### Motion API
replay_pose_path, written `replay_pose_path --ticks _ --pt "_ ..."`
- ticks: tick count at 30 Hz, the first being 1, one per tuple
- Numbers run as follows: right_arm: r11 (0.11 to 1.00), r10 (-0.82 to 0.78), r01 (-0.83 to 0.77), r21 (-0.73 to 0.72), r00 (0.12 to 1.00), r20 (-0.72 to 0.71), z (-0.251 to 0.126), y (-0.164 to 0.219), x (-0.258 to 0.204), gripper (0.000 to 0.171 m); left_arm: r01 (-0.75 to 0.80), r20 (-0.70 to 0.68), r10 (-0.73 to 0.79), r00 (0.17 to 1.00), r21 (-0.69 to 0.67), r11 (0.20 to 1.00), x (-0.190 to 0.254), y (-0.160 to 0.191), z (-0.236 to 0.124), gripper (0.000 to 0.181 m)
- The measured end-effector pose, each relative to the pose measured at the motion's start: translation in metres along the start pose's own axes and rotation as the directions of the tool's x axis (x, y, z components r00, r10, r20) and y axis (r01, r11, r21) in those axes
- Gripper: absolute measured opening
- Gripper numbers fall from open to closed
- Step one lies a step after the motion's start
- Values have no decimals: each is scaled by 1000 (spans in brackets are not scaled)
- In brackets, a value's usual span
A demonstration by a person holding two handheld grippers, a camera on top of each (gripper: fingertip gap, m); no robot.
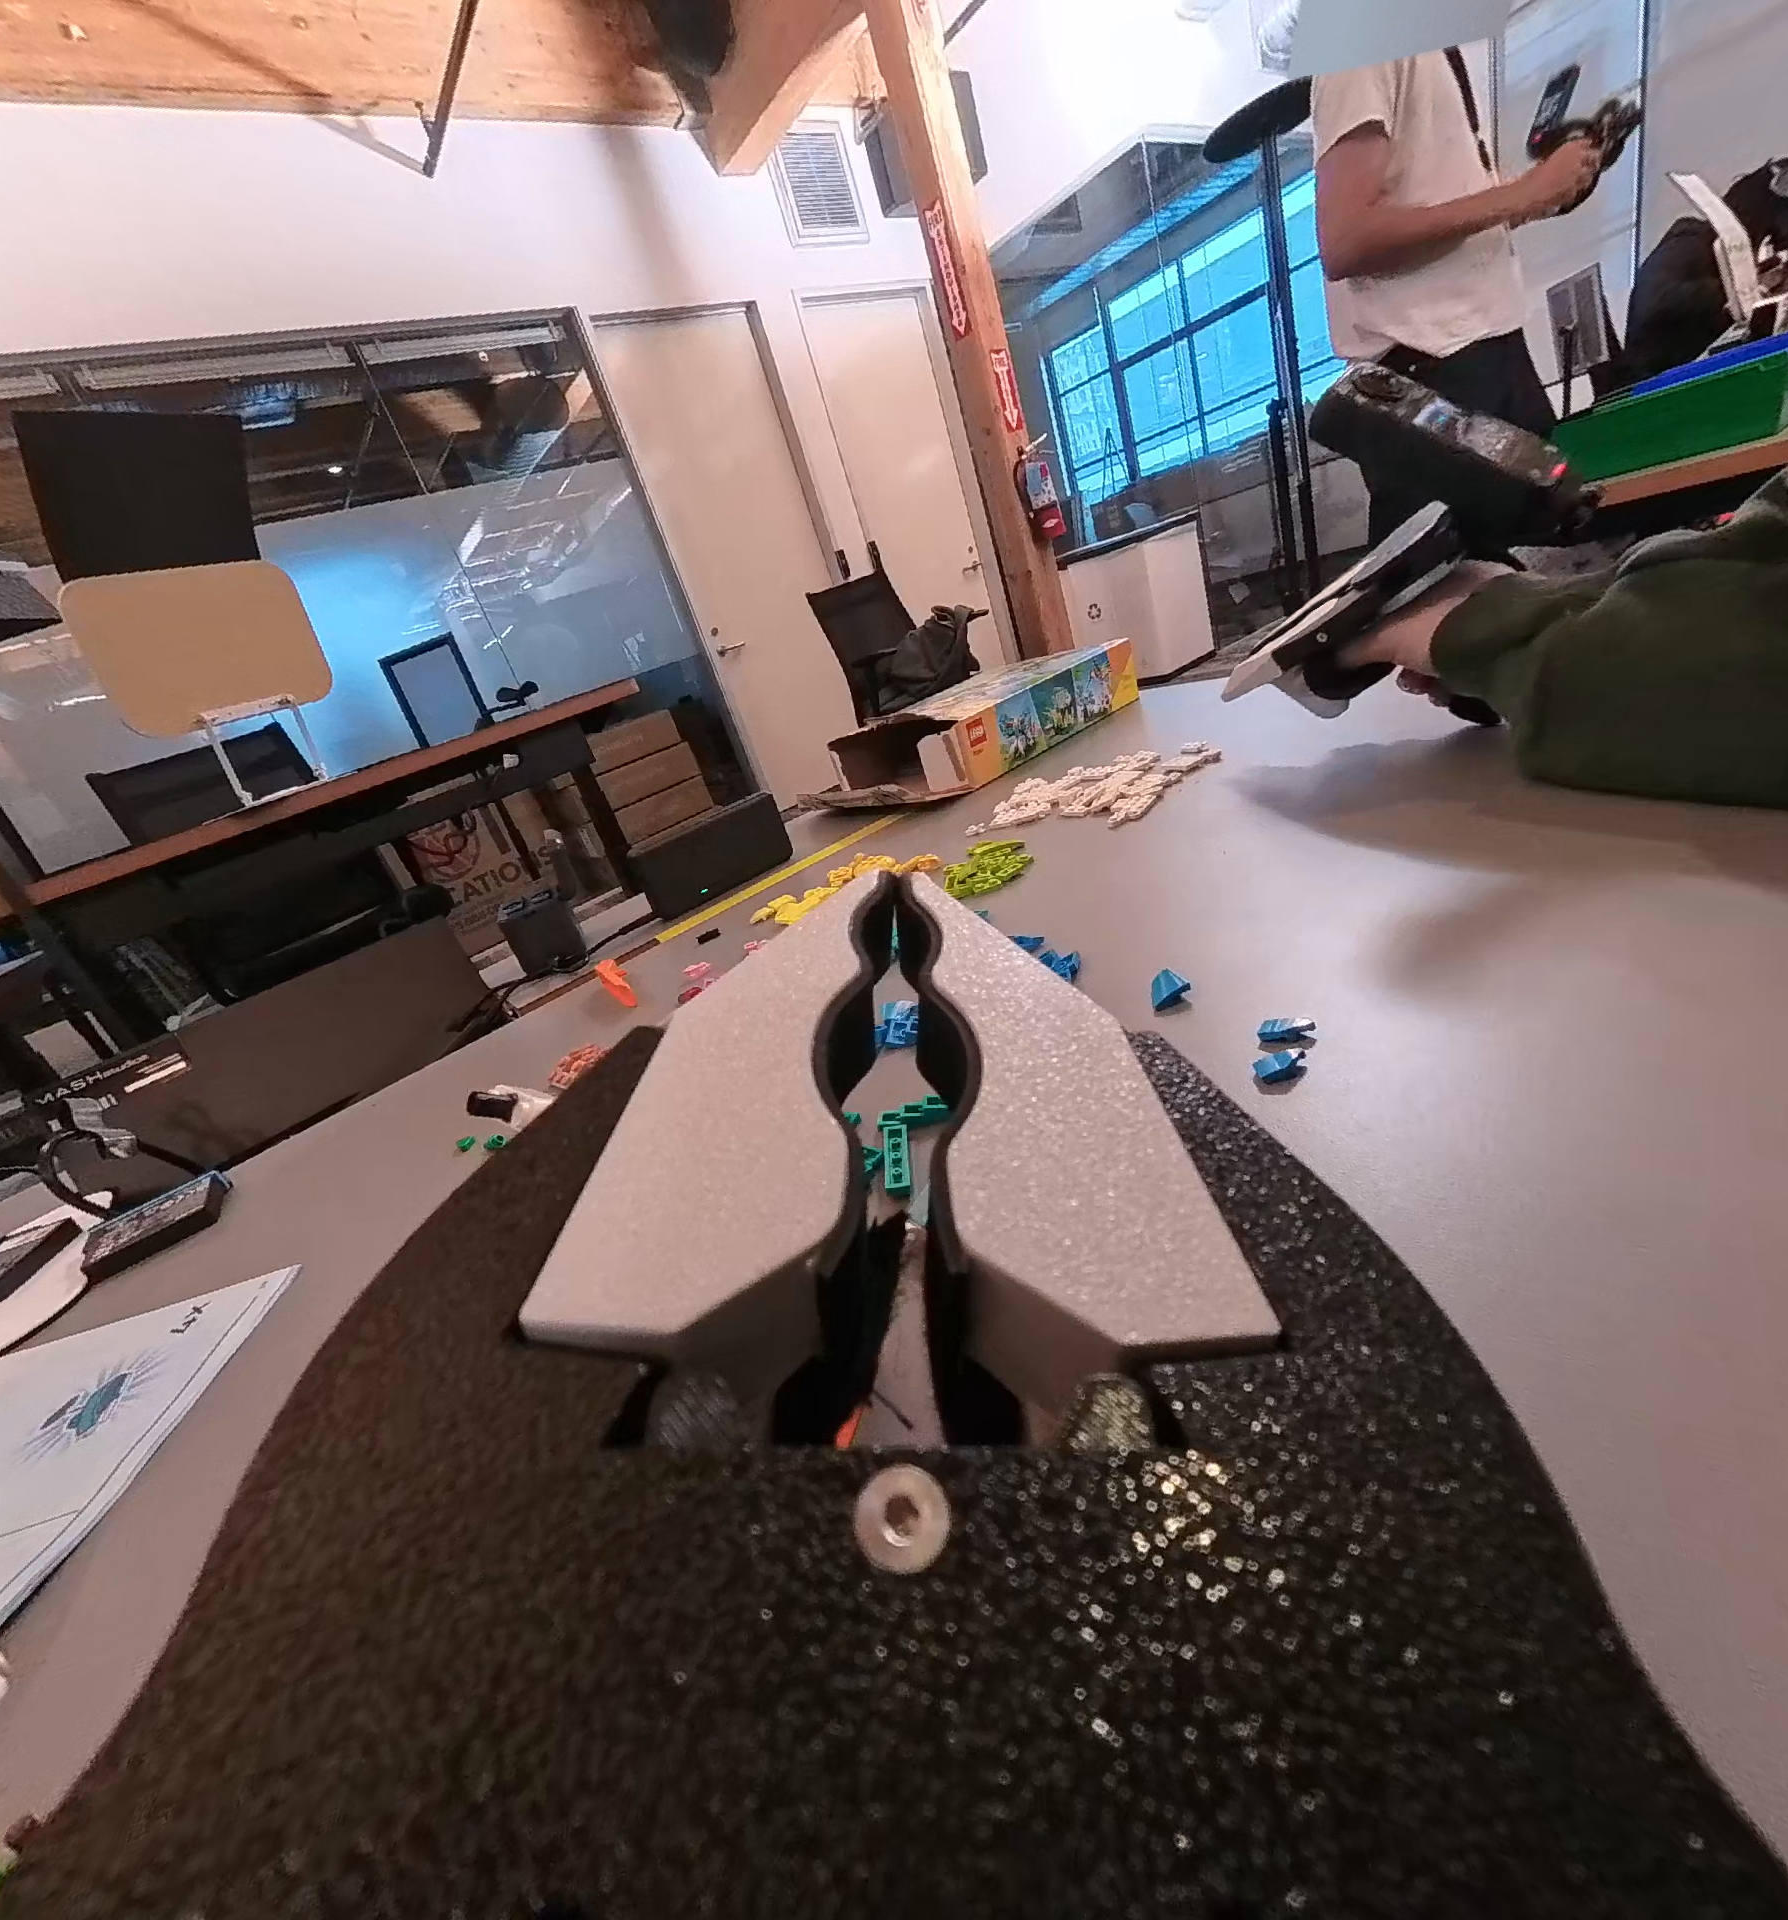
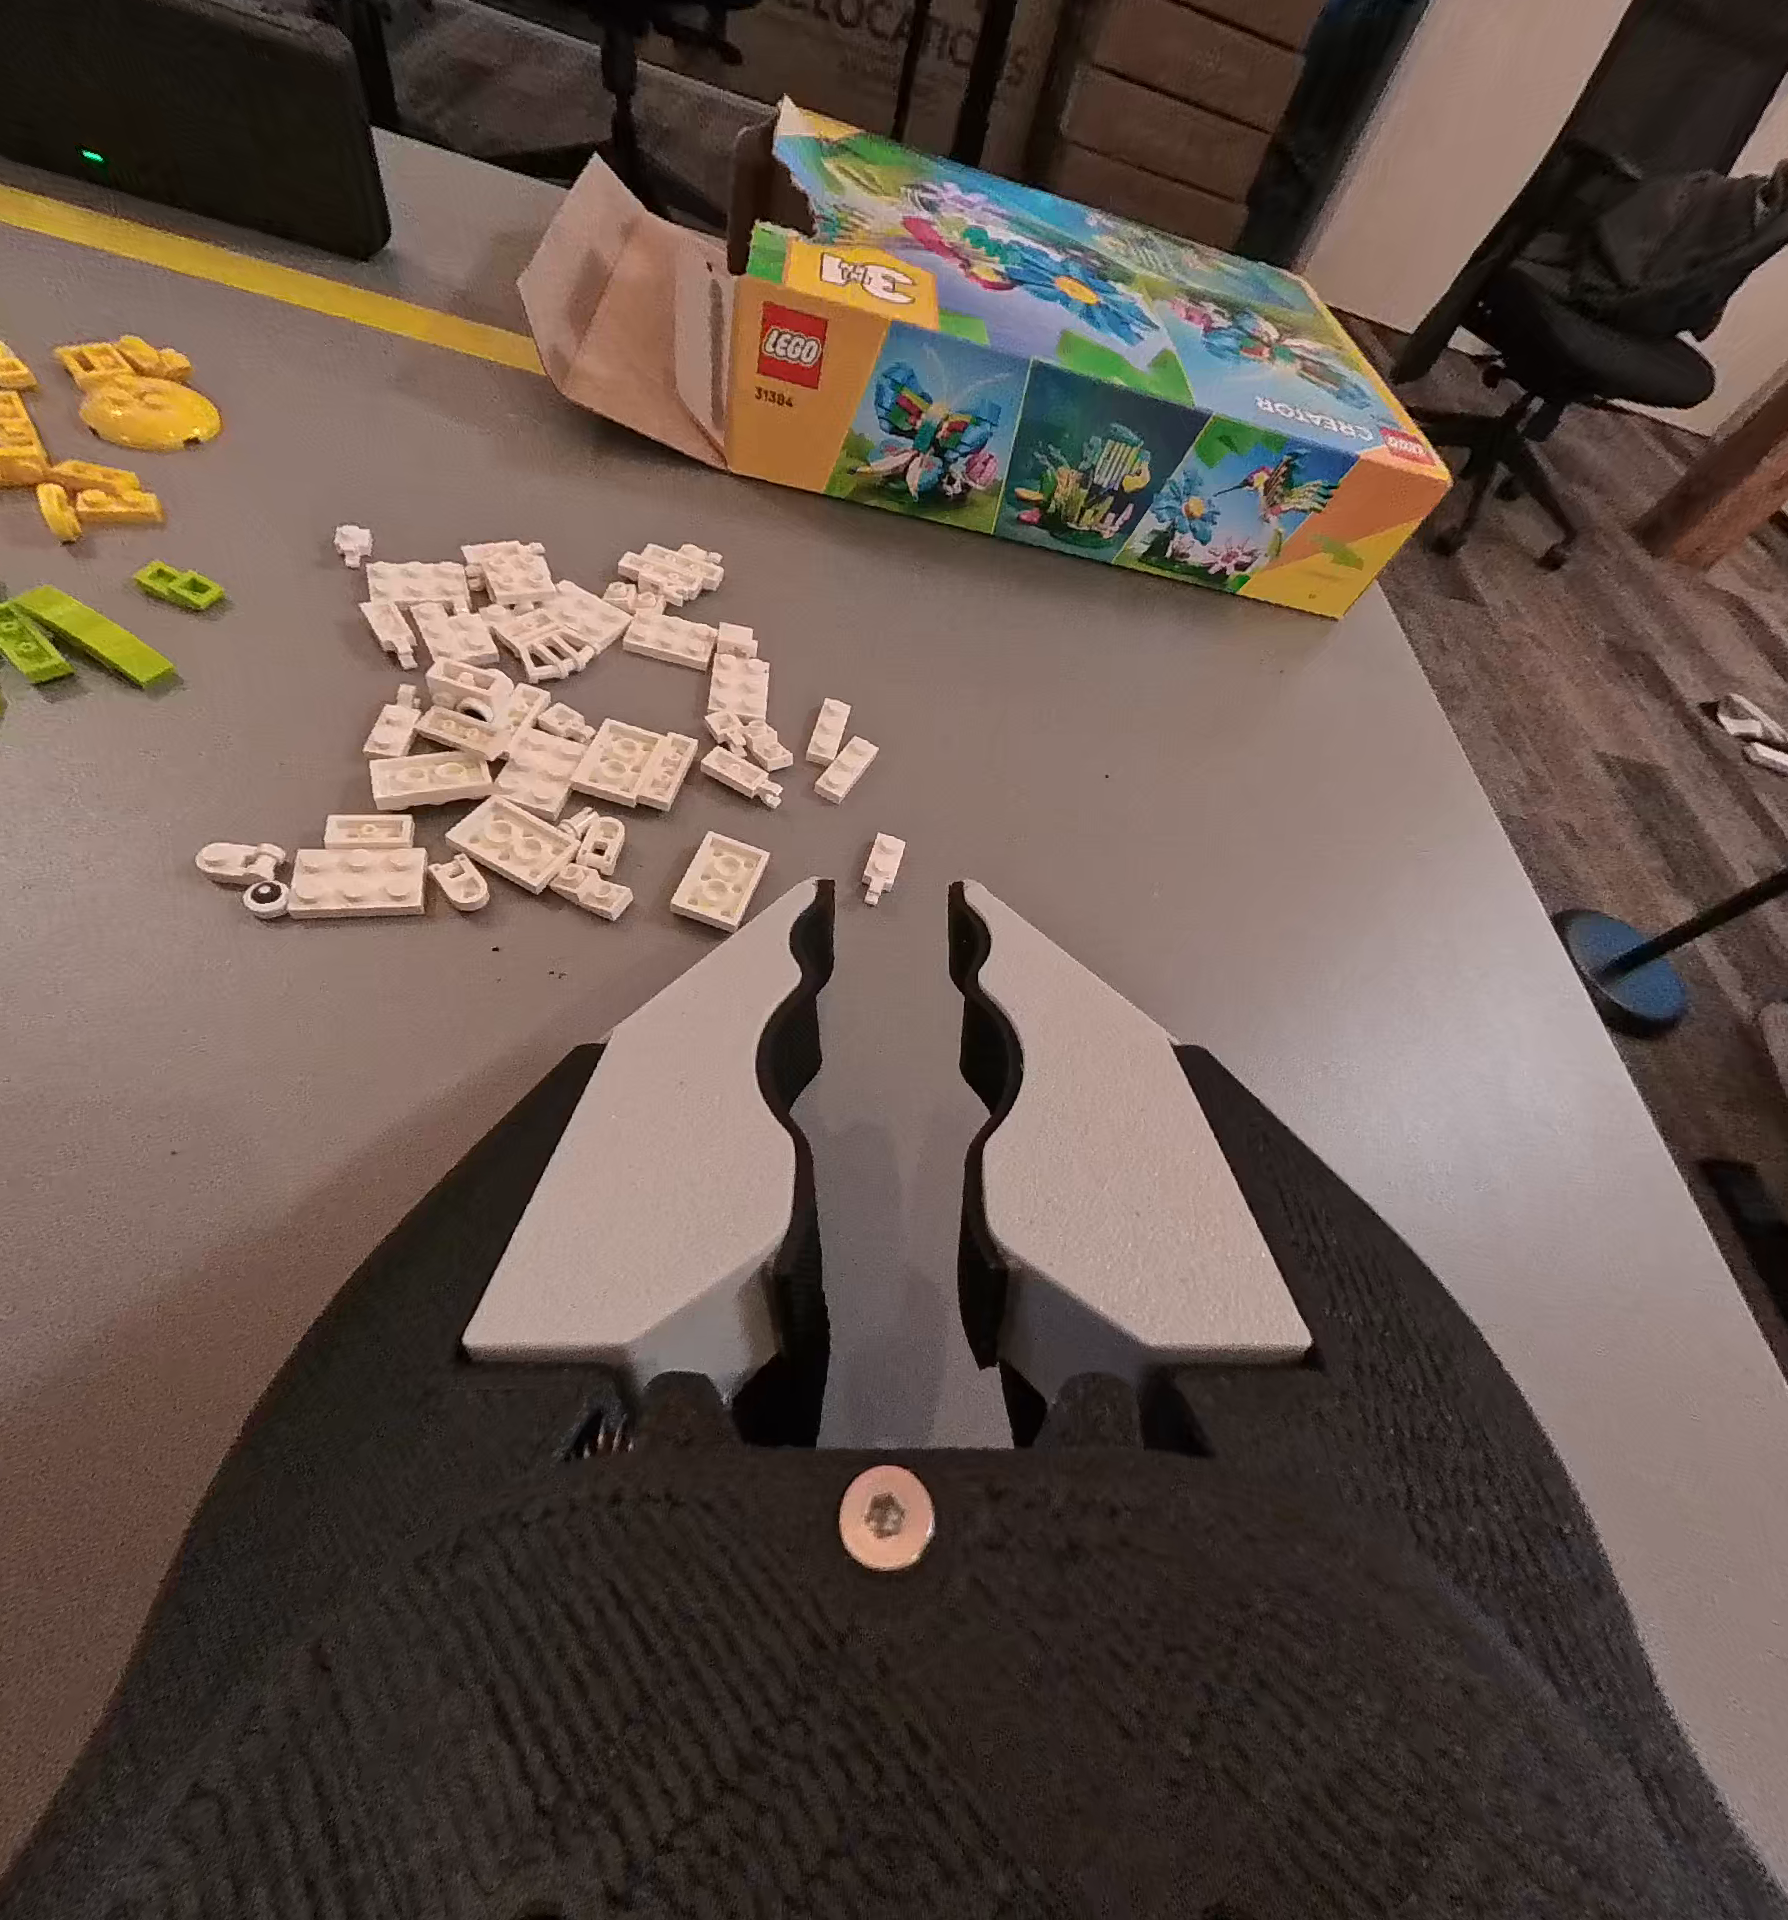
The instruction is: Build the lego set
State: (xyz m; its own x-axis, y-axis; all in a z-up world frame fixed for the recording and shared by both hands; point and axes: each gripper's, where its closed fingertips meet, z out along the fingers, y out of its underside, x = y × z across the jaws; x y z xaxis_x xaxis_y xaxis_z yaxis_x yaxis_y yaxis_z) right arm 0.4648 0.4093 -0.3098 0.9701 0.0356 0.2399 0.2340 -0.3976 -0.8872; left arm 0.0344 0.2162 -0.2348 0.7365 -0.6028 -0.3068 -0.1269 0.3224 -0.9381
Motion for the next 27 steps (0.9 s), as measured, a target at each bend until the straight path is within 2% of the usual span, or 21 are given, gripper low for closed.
replay_pose_path --ticks 27 --pt "999 -48 48 -21 999 0 2 2 -5 17 -5 -16 5 1000 -1 1000 3 0 1 0"
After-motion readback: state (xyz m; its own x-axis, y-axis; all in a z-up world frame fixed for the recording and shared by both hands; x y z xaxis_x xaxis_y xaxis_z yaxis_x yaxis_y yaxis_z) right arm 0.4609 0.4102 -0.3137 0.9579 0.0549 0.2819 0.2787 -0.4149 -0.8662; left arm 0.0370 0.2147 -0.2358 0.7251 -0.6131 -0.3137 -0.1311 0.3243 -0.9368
